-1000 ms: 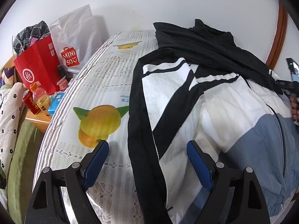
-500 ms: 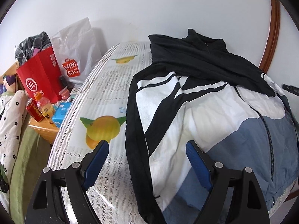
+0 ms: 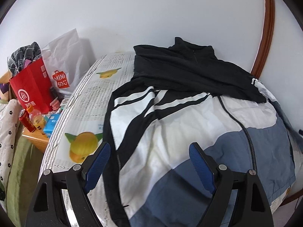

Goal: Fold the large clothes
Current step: 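Grasp the blue sleeve cuff with the right tool, then fold the blue sleeve across the jacket front with the right tool, then release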

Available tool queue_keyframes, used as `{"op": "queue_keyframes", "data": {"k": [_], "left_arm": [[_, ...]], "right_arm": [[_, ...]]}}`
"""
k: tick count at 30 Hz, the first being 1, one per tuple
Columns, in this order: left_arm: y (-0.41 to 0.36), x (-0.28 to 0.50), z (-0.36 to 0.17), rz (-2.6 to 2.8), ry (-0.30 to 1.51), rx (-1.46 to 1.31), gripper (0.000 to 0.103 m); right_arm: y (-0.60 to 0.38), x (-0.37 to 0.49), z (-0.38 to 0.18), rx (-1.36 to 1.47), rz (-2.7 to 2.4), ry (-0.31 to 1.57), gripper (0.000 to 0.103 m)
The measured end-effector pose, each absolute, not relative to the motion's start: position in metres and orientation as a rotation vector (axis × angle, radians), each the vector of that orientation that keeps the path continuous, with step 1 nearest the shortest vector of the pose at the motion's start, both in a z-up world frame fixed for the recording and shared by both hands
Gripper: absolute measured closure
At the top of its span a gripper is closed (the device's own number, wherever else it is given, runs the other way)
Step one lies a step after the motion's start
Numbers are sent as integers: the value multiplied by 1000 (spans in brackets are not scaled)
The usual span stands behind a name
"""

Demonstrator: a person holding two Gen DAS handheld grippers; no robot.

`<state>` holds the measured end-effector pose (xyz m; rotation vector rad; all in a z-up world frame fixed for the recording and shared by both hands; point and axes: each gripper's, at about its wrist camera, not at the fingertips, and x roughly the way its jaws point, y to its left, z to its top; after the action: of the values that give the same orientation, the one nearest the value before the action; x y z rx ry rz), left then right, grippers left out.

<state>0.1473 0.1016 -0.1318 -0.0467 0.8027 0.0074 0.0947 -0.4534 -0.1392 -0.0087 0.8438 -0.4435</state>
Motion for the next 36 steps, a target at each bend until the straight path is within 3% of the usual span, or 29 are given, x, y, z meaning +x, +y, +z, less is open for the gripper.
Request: {"op": "queue_keyframes", "data": {"k": [11,13,15,16,18,26,36], "left_arm": [[87,164,-139,39,866,-32,19],[91,167,-139,61,871,-29,19],[96,168,-141,80,876,-24,19],[99,169,-143,92,881,-20,19],[105,171,-147,109,894,-11,19],[120,174,-155,112,946,-6,19],[138,174,-160,112,921,-20,19]], "right_arm": [[-505,73,-178,11,-533,908,32],[-508,78,-179,33,-534,893,44],[-508,81,-180,27,-530,900,86],[-507,84,-182,4,-515,905,94],[-502,89,-180,-33,-527,892,98],[-474,96,-104,-93,-560,676,101],[-361,165,-18,-102,-290,479,101]]}}
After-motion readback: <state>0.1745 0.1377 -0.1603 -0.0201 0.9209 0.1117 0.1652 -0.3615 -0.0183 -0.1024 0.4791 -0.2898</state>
